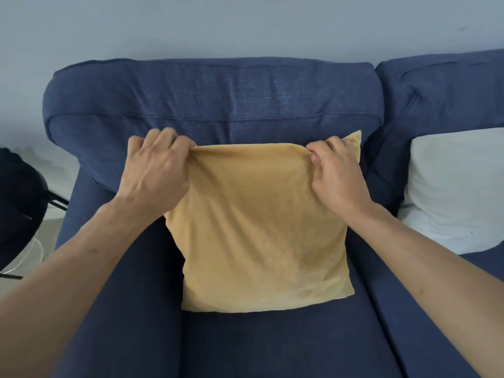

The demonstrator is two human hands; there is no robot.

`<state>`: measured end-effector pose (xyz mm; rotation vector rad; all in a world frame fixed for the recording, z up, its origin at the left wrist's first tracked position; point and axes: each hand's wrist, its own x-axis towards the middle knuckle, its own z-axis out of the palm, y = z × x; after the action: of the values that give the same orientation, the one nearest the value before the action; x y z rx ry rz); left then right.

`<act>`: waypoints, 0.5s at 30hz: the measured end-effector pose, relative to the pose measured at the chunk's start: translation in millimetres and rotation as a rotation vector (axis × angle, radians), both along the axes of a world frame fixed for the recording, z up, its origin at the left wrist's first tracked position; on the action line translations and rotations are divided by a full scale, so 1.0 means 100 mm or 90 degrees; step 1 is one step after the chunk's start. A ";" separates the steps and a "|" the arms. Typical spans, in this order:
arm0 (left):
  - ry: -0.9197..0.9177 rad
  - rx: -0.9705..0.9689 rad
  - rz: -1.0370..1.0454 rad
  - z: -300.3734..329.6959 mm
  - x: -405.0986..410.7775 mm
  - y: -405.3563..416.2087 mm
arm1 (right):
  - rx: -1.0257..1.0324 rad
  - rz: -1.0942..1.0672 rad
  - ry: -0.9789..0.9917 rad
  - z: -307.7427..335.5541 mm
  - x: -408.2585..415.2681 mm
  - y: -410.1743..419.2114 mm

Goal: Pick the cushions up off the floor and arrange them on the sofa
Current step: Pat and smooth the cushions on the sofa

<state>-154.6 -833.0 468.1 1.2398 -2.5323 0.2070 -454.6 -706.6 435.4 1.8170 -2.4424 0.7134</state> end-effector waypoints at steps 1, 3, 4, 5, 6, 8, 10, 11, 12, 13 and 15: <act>0.003 -0.007 0.007 0.02 0.01 -0.02 | -0.012 -0.001 -0.013 0.00 0.00 0.00; -0.004 -0.016 0.031 -0.02 0.05 -0.08 | -0.029 0.000 -0.016 -0.03 0.02 0.00; -0.011 -0.010 0.046 -0.07 0.06 -0.11 | -0.036 0.001 -0.011 -0.05 0.03 -0.01; -0.020 0.009 0.060 -0.14 0.06 -0.15 | -0.041 0.004 -0.009 -0.09 0.04 -0.03; -0.031 0.038 0.069 -0.20 0.06 -0.18 | -0.045 0.004 -0.010 -0.11 0.06 -0.05; -0.034 0.087 0.079 -0.27 0.04 -0.21 | -0.059 -0.012 0.002 -0.14 0.09 -0.08; 0.039 0.076 0.096 -0.24 -0.02 -0.17 | -0.097 -0.045 0.058 -0.12 0.13 -0.06; 0.094 0.042 0.094 -0.22 -0.06 -0.09 | -0.120 -0.037 0.088 -0.10 0.20 -0.03; 0.149 0.003 0.072 -0.19 -0.14 0.02 | -0.138 0.000 0.107 -0.10 0.31 0.01; 0.195 -0.022 0.024 -0.19 -0.23 0.16 | -0.146 0.063 0.115 -0.12 0.44 0.04; 0.215 0.014 -0.104 -0.30 -0.47 0.41 | -0.113 0.191 0.128 -0.22 0.68 0.04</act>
<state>-201.6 -791.9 437.7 0.9738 -2.3293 -0.0633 -386.5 -702.8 413.4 2.0902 -1.9412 0.6943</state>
